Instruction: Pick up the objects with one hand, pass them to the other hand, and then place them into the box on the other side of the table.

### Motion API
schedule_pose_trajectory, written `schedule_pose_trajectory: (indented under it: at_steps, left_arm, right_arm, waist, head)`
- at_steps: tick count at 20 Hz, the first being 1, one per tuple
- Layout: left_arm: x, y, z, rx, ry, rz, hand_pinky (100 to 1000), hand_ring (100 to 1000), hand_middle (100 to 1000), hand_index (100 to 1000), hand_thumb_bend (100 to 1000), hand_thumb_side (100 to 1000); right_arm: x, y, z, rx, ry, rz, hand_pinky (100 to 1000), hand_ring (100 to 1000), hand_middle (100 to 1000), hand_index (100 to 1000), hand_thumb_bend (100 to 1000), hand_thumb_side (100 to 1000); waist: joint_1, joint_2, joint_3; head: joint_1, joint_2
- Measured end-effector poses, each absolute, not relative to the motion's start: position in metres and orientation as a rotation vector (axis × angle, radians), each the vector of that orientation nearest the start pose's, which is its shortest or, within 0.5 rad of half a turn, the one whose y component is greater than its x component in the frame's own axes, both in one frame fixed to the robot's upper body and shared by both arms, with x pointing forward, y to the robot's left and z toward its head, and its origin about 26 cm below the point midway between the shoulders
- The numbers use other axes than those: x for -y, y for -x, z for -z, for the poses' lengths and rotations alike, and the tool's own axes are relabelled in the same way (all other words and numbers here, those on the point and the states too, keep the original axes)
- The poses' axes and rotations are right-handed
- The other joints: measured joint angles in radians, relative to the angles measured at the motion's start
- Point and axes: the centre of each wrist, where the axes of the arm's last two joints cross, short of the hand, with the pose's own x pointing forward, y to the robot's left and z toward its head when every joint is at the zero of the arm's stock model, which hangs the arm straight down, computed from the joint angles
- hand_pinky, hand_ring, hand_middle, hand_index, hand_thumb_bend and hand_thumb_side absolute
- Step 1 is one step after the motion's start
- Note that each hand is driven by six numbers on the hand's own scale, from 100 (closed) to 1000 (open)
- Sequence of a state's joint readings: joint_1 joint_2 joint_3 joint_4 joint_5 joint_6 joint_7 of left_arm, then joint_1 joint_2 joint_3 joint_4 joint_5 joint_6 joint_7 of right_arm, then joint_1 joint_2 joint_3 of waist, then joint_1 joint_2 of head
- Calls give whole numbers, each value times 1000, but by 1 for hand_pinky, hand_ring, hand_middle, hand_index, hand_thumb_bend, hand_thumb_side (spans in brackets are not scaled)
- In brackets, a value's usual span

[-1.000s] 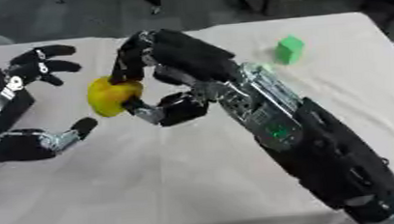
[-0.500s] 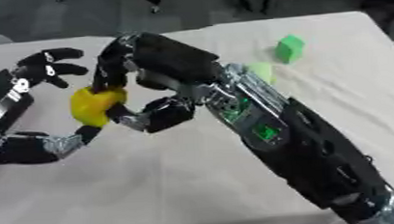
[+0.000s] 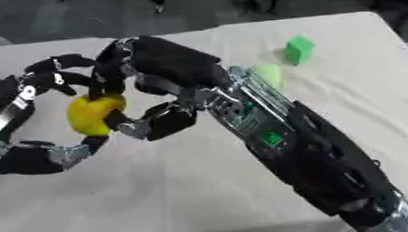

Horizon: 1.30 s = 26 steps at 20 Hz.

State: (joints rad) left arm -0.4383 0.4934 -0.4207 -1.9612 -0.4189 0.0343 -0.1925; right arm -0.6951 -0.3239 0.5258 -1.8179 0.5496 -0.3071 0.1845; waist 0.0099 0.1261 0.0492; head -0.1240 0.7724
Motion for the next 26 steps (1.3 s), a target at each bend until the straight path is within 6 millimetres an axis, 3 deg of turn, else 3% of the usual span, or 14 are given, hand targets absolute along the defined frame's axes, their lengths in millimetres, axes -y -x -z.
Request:
schedule_pose_trajectory:
  at_steps: [7, 10, 12, 16, 24, 26]
  left_arm:
    - [-179, -296, -192, 2106, -285, 1305, 684, 1000, 847, 735, 286, 364]
    - [-178, -295, -192, 2114, -262, 1298, 676, 1000, 819, 696, 136, 358]
    - [-178, -295, -192, 2116, -250, 1293, 669, 1000, 798, 665, 100, 377]
    - [-178, -295, -192, 2116, -244, 1270, 638, 1000, 748, 578, 100, 439]
    - [-177, -294, -191, 2116, -224, 1237, 630, 1000, 728, 532, 100, 434]
    - [-178, -293, -191, 2116, -218, 1238, 631, 1000, 730, 534, 100, 434]
  right_arm:
    - [105, -322, -218, -2774, -215, 1791, 535, 483, 421, 341, 100, 100]
    - [105, -323, -217, -2779, -210, 1794, 534, 484, 422, 342, 100, 100]
    - [105, -323, -216, -2780, -210, 1795, 531, 485, 422, 342, 100, 100]
    - [105, -324, -216, -2785, -199, 1793, 530, 491, 434, 360, 100, 100]
    - [106, -323, -215, -2801, -198, 1757, 539, 535, 607, 589, 100, 100]
    - [107, -320, -217, -2808, -231, 1700, 519, 528, 617, 611, 179, 100]
  waist:
    - [-4, 0, 0]
    - [-4, 0, 0]
    - [-4, 0, 0]
    - [-4, 0, 0]
    - [-3, 0, -6]
    - [-2, 0, -7]
  head:
    - [-3, 0]
    - [-7, 0]
    - [-9, 0]
    - [-10, 0]
    - [-9, 0]
    - [-8, 0]
